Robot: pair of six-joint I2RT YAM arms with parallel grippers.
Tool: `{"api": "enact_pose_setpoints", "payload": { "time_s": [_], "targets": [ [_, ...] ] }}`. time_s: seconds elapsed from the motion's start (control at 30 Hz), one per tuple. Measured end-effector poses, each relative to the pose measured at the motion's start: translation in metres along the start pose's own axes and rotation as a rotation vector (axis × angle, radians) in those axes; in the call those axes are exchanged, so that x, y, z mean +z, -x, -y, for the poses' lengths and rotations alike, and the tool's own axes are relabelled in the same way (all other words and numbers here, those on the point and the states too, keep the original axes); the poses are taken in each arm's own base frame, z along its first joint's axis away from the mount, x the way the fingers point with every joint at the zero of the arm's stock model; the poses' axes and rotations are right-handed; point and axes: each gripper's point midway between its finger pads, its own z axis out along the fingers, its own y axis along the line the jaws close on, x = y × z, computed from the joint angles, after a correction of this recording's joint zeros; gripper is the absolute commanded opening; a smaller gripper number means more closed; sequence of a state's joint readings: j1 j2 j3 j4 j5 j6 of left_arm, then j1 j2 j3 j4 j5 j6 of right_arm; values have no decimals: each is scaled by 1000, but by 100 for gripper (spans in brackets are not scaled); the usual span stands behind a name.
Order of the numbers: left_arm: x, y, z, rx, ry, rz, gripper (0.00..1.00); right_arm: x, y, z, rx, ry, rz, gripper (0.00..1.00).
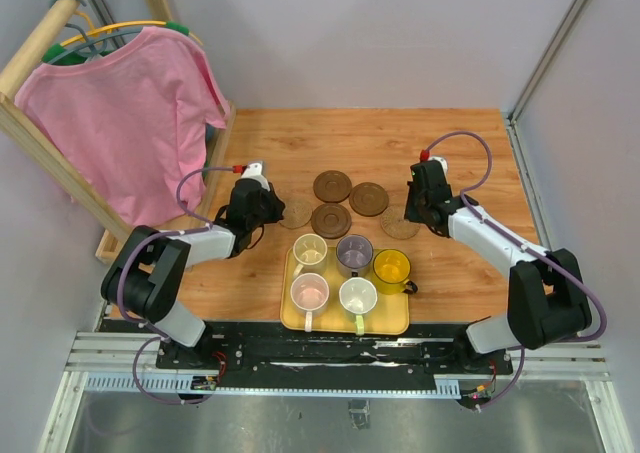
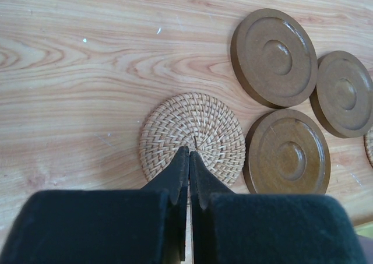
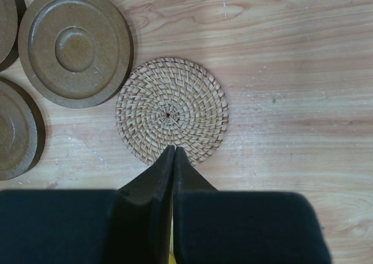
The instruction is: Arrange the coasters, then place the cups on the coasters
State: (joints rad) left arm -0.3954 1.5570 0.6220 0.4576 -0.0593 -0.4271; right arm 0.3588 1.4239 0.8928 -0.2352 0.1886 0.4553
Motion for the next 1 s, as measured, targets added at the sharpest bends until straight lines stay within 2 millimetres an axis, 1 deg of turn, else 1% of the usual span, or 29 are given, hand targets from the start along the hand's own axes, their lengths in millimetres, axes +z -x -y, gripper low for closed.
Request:
{"api": "enact_pose_setpoints", "payload": {
  "time_s": [0.3, 0.5, 0.63, 0.87, 1.0],
  "targets": [
    [0, -2, 3, 0, -16, -7, 1, 0, 0, -6, 10, 29, -6, 10],
    [0, -1, 2, 0, -14, -5, 0, -3, 12, -11, 17, 37, 9, 13],
    [-2, 0, 2, 1, -8, -8, 1, -7, 14, -6, 15, 14, 20, 14],
    [-3, -2, 1, 0, -3, -16, 1, -23, 28, 1, 6, -3, 80, 14],
    [-4, -6, 0, -16, 1, -28, 0, -30, 28, 6, 2, -20, 87, 14]
  ]
}}
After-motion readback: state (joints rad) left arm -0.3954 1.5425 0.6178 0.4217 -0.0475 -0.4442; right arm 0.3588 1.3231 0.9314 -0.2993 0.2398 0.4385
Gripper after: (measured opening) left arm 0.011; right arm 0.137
